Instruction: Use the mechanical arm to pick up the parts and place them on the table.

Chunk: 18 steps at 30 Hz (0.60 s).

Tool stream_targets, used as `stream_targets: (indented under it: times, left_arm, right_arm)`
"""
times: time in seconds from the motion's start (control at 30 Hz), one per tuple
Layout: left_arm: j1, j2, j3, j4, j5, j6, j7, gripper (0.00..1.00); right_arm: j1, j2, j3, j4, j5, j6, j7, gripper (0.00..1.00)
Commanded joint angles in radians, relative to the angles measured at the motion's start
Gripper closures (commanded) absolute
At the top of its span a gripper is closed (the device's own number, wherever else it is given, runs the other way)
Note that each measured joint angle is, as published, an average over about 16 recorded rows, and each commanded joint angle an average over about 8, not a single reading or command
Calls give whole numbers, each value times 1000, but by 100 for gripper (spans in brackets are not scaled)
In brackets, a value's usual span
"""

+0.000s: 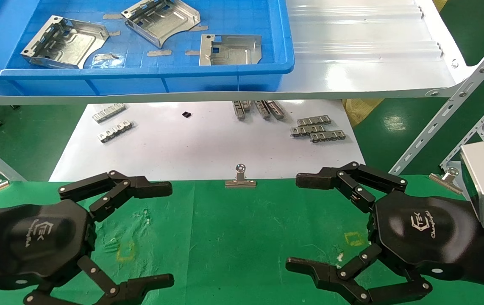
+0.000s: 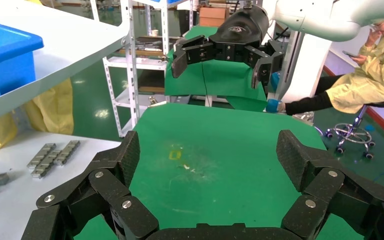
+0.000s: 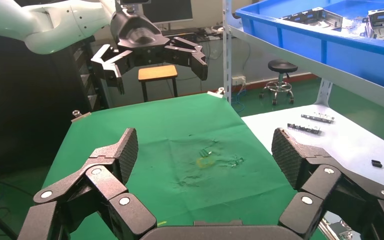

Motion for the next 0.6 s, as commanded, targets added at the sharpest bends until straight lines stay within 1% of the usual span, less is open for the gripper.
stream_targets:
  times: [0.03,0.6]
  left_arm:
    - [0,0,0,0,0,0,0,0]
    - [0,0,0,0,0,0,0,0]
  right_arm:
    - [0,0,0,0,0,0,0,100]
    - [0,0,0,0,0,0,0,100]
